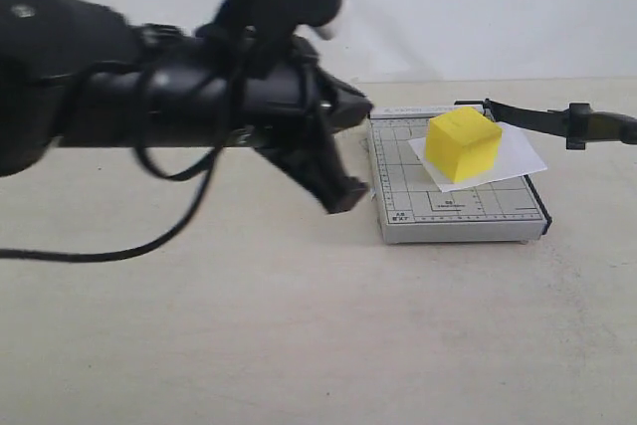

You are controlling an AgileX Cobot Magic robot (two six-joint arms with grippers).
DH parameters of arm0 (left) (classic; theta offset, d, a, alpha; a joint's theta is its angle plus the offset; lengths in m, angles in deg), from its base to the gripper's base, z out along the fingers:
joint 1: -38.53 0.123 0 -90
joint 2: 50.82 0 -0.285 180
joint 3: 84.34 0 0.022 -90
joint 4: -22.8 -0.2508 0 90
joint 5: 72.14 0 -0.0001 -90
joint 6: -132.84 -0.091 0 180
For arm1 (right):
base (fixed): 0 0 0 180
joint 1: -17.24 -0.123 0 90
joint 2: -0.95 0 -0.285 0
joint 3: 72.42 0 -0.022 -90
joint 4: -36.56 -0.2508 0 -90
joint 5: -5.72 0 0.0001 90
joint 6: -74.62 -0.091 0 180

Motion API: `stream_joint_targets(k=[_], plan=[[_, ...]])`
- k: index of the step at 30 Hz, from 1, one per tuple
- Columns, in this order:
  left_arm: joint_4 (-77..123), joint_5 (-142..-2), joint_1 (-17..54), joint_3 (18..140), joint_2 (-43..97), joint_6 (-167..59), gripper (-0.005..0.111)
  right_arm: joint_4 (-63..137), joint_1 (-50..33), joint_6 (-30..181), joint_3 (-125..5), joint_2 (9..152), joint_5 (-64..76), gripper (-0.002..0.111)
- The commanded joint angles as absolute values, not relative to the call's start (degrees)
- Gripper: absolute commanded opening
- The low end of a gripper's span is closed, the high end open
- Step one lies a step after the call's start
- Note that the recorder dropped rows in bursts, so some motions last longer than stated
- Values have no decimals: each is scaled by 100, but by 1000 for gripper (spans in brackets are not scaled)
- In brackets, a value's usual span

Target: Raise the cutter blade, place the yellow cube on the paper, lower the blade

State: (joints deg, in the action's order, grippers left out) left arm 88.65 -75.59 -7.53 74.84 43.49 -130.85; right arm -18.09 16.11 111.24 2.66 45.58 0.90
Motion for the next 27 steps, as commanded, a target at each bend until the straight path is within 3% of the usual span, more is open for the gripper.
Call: stream_joint_targets(k=[1, 6, 12, 15, 18, 27], plan=[[8793, -7148, -528, 6458, 3043, -13635, 4, -1823, 1598, 11255, 231, 4540, 160, 0], [8807, -7262, 543, 5233, 705, -13111, 4, -1823, 1598, 11255, 231, 4540, 160, 0], [8828, -8564, 1614, 4136, -676, -11710, 4, -1823, 1598, 11256, 231, 4540, 151, 0], [8649, -7784, 2000, 3540, -1143, -11646, 4, -1823, 1598, 11256, 231, 4540, 151, 0], [8748, -7023, 2268, 3227, -1510, -11097, 4, -1823, 1598, 11256, 231, 4540, 123, 0], [7895, -7542, 2424, 3181, -3048, -11149, 4, -1840, 1598, 11216, 231, 4540, 120, 0]])
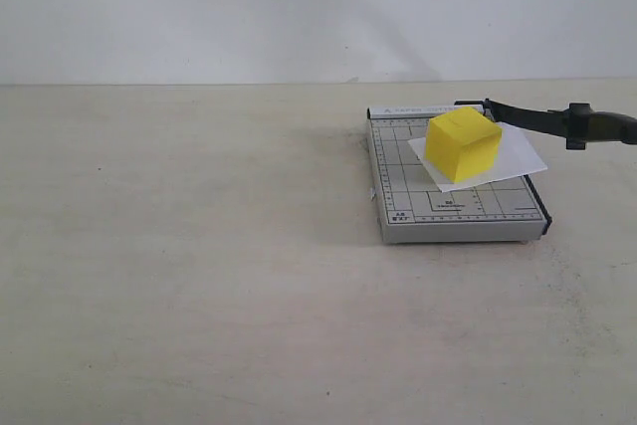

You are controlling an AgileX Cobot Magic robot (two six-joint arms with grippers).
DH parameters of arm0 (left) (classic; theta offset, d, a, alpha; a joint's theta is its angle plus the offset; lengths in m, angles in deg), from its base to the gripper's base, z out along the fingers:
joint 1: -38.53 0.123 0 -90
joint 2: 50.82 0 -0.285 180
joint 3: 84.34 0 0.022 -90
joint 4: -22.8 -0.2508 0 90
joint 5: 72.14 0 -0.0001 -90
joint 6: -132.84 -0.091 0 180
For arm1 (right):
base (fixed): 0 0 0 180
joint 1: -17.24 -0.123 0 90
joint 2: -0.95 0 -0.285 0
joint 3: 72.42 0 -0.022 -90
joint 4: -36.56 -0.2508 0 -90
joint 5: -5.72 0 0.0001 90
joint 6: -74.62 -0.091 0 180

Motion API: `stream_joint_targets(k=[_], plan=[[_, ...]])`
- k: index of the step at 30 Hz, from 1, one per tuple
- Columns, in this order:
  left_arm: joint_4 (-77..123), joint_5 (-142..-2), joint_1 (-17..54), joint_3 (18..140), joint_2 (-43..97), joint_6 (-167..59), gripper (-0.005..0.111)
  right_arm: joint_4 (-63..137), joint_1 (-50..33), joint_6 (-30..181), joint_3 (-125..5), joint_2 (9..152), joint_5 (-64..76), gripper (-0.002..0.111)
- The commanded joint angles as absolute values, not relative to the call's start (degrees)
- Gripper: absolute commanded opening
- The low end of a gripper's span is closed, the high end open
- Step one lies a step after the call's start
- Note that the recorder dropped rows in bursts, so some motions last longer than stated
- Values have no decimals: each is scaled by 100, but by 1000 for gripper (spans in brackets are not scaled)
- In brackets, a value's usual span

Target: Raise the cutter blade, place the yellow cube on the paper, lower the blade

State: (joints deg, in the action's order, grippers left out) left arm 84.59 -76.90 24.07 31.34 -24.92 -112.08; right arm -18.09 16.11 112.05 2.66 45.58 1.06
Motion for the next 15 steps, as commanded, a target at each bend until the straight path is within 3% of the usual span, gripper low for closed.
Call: stream_joint_targets(k=[1, 6, 15], plan=[[7759, -7214, 2424, 3181, -3230, -11149, 4, -1840, 1598, 11216, 231, 4540, 120, 0], [7859, -6120, 2424, 3181, -4079, -11149, 4, -1840, 1598, 11218, 231, 4540, 85, 0], [8663, -7513, 2424, 3051, -4304, -11105, 4, -1840, 1598, 11357, -570, 4540, -91, 0]])
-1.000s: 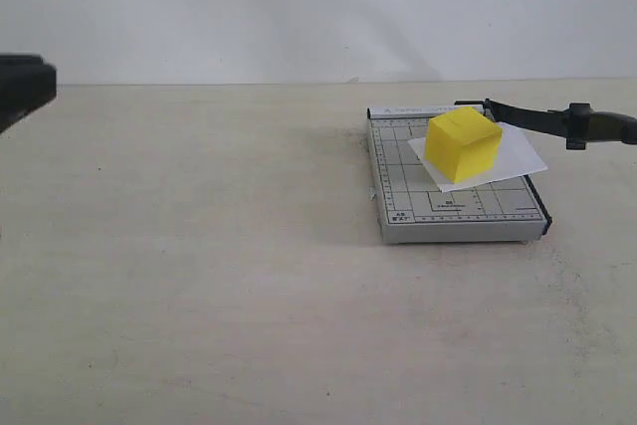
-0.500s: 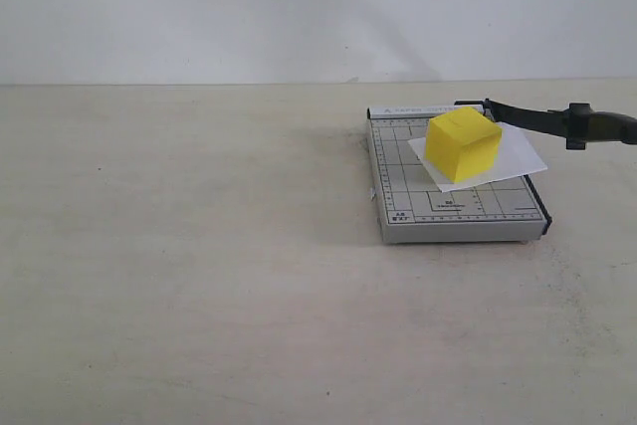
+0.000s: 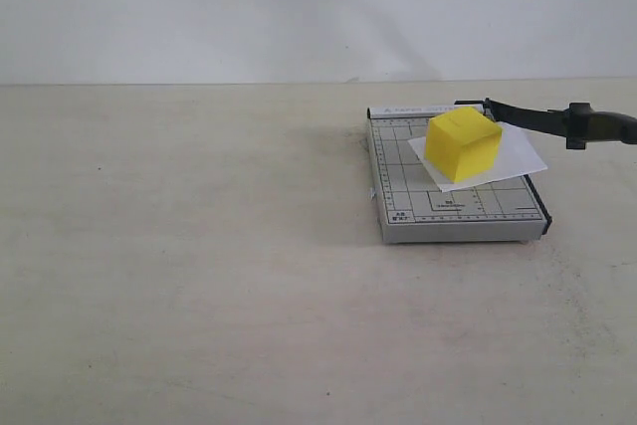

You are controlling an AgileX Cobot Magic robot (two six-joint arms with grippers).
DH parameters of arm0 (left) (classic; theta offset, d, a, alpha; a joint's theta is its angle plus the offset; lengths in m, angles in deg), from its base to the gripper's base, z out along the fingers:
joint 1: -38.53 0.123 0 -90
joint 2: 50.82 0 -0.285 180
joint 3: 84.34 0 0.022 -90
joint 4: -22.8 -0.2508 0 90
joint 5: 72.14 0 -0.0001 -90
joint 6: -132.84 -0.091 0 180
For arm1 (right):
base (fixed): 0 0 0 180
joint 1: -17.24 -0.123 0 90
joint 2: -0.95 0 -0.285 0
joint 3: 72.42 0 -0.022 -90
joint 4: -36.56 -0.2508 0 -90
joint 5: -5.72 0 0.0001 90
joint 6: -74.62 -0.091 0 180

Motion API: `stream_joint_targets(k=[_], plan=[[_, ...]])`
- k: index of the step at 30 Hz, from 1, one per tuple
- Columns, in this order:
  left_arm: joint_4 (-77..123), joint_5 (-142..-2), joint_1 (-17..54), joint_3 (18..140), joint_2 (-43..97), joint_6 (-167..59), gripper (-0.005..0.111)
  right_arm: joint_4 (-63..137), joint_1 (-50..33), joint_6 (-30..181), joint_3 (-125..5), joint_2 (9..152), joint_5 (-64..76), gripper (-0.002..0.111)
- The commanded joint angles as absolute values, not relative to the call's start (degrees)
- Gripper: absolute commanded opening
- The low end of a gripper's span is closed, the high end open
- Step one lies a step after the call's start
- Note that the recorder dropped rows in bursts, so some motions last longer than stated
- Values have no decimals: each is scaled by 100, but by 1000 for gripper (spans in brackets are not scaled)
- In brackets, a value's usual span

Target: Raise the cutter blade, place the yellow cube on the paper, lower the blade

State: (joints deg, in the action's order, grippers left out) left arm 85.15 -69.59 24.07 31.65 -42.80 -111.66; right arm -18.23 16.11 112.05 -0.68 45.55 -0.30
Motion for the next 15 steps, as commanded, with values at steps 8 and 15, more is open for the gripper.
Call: stream_joint_targets(k=[8, 15], plan=[[8605, -7550, 2424, 2340, -4252, -11152, 4, -1840, 1598, 13499, -2094, 4540, -263, 0], [8605, -7649, 2424, 1963, -4252, -11152, 4, -1819, 1608, 14347, -2818, 5411, -214, 0]])
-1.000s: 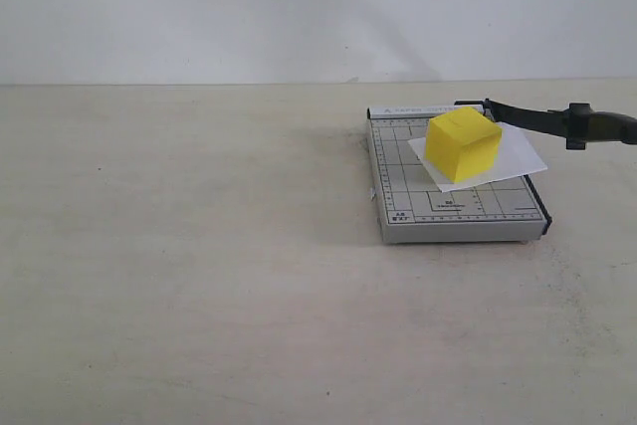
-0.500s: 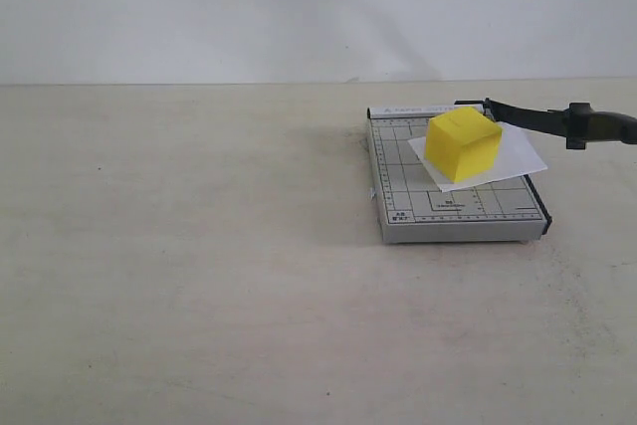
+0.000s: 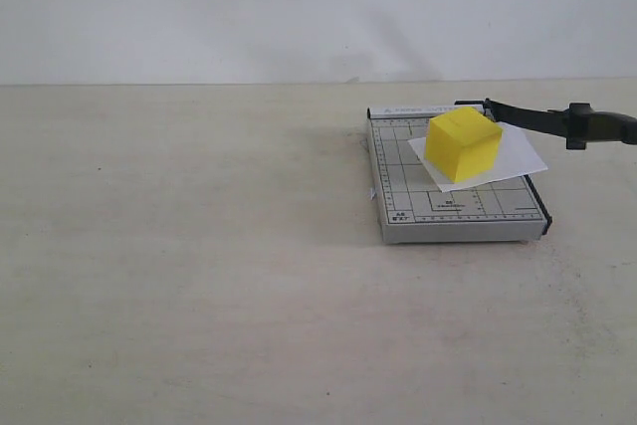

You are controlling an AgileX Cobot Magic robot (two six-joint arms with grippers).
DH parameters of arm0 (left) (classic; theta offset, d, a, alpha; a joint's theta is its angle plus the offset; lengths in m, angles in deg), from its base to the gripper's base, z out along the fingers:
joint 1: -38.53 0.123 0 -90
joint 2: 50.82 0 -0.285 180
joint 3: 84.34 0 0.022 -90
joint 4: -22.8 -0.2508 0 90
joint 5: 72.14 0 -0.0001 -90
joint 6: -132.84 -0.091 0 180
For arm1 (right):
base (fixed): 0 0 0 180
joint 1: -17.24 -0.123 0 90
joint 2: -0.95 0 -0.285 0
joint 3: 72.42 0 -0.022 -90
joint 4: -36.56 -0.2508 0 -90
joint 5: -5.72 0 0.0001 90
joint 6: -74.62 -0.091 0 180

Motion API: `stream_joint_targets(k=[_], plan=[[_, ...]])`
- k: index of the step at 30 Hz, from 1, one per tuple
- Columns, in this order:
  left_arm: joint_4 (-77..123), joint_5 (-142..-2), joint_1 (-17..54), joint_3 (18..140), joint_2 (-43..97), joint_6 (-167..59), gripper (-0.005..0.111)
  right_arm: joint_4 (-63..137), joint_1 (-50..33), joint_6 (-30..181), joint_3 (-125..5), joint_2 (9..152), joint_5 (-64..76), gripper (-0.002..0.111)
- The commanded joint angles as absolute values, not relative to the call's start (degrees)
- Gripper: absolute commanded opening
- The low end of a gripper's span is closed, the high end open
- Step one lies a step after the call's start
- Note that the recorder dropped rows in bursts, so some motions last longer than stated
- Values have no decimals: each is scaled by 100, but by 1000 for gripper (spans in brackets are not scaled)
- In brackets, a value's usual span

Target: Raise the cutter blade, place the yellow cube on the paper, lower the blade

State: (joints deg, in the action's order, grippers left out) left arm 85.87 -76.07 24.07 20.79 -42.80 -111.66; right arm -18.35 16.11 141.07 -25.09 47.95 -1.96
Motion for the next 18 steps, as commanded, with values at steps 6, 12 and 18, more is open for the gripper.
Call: stream_joint_targets(k=[6, 12, 18], plan=[[8605, -7649, 2424, 1963, -4252, -11152, 4, -1819, 1675, 13556, -3419, 7199, -558, 0], [8605, -7649, 2424, 1963, -4252, -11152, 4, -535, 1902, 12494, -4586, 7950, -2326, 0], [8605, -7624, 2424, 1844, -4266, -11152, 4, 1689, 1902, 10742, -5085, 7966, -2575, 0]])
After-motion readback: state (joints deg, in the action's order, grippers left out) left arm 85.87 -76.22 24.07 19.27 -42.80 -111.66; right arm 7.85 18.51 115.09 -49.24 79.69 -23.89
